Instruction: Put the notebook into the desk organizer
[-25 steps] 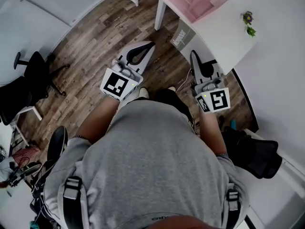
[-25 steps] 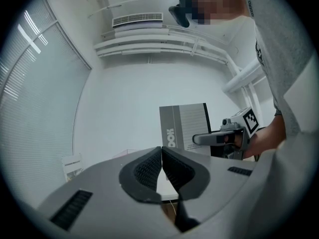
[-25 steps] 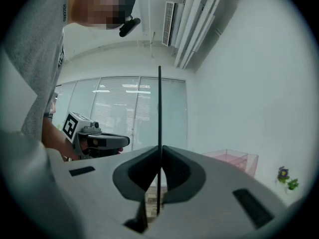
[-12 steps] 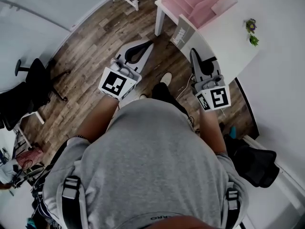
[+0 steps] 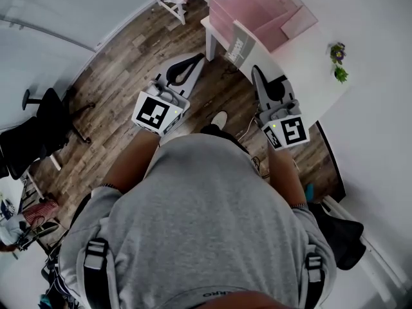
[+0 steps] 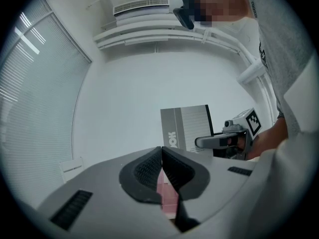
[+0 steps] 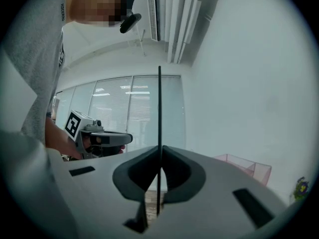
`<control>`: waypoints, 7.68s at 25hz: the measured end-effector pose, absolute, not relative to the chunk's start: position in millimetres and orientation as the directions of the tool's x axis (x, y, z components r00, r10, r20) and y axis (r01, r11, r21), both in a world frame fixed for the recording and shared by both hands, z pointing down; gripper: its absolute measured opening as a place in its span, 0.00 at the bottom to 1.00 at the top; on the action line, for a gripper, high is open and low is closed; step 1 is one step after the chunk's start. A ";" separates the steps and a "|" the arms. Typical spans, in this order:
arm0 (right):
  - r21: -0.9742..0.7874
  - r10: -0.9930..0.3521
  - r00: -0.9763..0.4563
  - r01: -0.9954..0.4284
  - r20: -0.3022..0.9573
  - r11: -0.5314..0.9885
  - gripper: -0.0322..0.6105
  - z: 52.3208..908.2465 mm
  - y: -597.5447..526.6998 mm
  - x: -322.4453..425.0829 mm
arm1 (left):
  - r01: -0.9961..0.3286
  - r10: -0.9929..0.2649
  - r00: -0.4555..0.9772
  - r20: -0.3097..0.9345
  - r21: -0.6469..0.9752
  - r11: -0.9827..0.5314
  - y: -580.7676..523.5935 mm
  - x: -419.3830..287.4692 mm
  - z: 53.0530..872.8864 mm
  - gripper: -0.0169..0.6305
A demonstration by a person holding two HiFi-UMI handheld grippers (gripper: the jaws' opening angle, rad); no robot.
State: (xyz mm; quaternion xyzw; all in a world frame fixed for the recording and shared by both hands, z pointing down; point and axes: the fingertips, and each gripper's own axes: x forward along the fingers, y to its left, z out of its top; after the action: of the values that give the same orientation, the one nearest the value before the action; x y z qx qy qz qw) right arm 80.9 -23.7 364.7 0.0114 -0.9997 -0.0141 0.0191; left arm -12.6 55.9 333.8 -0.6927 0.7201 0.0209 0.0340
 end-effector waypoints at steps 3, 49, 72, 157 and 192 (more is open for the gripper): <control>0.028 -0.006 -0.999 -0.005 0.036 1.000 0.06 363.3 -47.3 74.1 | -0.999 -0.996 -0.047 -0.077 -0.022 0.049 29.9 -18.6 330.6 0.06; 0.001 -0.525 -0.849 -0.526 0.054 0.850 0.06 348.9 -239.1 -97.4 | -0.846 -0.840 0.533 -0.106 -0.037 -0.532 -237.5 -197.6 314.2 0.06; -0.318 -0.558 -0.820 -0.566 0.125 0.760 0.06 387.9 -270.9 -113.8 | -0.737 -0.730 0.675 -0.106 -0.066 -0.673 -270.2 -195.5 332.9 0.06; 0.207 -0.528 -0.352 -0.646 0.773 0.734 0.53 539.1 -322.4 -134.8 | -0.710 -0.706 0.704 -0.072 -0.034 -0.704 -281.6 -214.8 361.5 0.06; -0.004 -0.690 -0.668 -0.719 0.277 0.695 0.54 353.9 -278.7 -107.0 | -0.697 -0.695 0.716 -0.060 -0.016 -0.717 -259.7 -200.9 328.1 0.06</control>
State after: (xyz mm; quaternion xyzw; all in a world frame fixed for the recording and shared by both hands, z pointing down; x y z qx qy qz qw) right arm -107.0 -278.7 353.9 0.3864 -0.9116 0.0565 0.1282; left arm -200.9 -259.7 328.1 -0.9262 0.3757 0.0249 0.0187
